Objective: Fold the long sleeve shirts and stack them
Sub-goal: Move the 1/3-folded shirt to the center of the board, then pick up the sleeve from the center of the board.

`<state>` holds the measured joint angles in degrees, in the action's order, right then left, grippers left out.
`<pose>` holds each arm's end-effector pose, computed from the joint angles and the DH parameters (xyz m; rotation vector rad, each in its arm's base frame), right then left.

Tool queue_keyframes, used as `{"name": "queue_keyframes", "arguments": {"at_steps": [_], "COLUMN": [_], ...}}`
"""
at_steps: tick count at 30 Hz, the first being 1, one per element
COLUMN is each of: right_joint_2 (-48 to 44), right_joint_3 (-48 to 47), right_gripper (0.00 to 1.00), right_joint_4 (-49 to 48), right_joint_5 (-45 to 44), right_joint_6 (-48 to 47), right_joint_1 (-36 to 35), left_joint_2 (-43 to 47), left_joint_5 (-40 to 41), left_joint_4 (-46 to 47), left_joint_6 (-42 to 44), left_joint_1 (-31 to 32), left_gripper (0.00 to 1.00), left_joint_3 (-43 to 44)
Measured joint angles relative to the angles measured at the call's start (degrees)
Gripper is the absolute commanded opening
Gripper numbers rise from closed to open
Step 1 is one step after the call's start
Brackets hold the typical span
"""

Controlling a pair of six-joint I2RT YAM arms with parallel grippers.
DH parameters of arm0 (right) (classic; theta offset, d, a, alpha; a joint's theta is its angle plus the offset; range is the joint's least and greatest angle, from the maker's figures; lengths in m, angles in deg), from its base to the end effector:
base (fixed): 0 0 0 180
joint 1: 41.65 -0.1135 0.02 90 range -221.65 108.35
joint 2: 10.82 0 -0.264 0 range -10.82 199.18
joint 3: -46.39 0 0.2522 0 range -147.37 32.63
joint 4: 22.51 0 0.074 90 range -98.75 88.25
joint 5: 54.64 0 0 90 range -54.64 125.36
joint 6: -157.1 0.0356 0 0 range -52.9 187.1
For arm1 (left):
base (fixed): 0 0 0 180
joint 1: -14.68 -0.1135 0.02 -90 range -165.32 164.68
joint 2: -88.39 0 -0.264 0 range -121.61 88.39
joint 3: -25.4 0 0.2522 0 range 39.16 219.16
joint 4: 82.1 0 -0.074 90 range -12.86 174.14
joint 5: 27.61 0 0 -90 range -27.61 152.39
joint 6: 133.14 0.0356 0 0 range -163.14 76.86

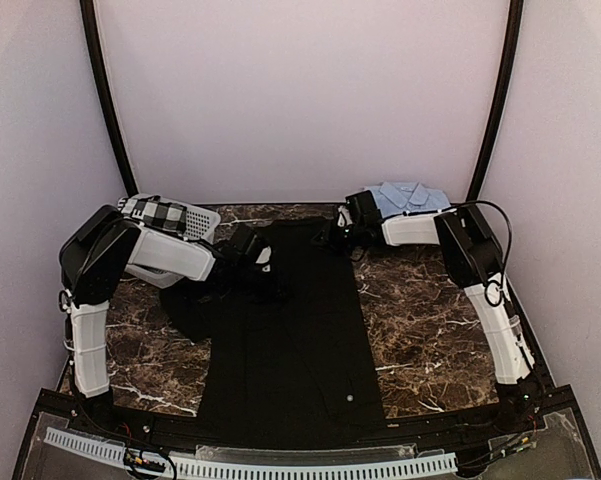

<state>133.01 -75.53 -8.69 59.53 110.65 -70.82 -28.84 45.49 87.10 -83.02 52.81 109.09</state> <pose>0.4762 0.2825 0.1130 0.0386 2.3848 1.1292 0.3305 -0.2726 0.1334 0.1196 2.5329 -0.9627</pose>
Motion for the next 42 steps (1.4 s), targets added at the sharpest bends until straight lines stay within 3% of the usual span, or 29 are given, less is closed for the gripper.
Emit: {"name": "queue_keyframes", "arguments": {"at_steps": [5,11,21,31,42], "right_joint_2": [-3.7,-5.3,-0.2,-2.3,-18.0], "right_joint_3": [5.1,6.9,-5.0,-3.1,7.6], "right_gripper": [0.27,0.36,0.49,0.59,0.6], "right_joint_4": [0.9,2.2,10.4,10.7,10.1], "right_joint_5": [-1.1,0.7,7.8,11.1,7.0], "right_joint_6": [-2.6,-5.7,-10.3,-10.6,-12.7], "right_joint_1": [2.0,4.1,6.3,6.7,4.5], "left_joint_2": [-1.7,-3.3,-1.7,14.3,40.1], "left_joint_5": [0.2,2.1,10.4,19.4,29.1], "left_joint_4": [2.5,3.7,1.7,-1.5,-1.6], "left_joint_6": [-2.8,-5.1,-5.6,-3.8,-7.9], "left_joint_1": [3.6,6.4,5.6,3.9,3.6], "left_gripper": [0.09,0.09,0.14,0.22,0.33], "left_joint_3": [1.2,3.2,2.5,-6.1,-27.0]}}
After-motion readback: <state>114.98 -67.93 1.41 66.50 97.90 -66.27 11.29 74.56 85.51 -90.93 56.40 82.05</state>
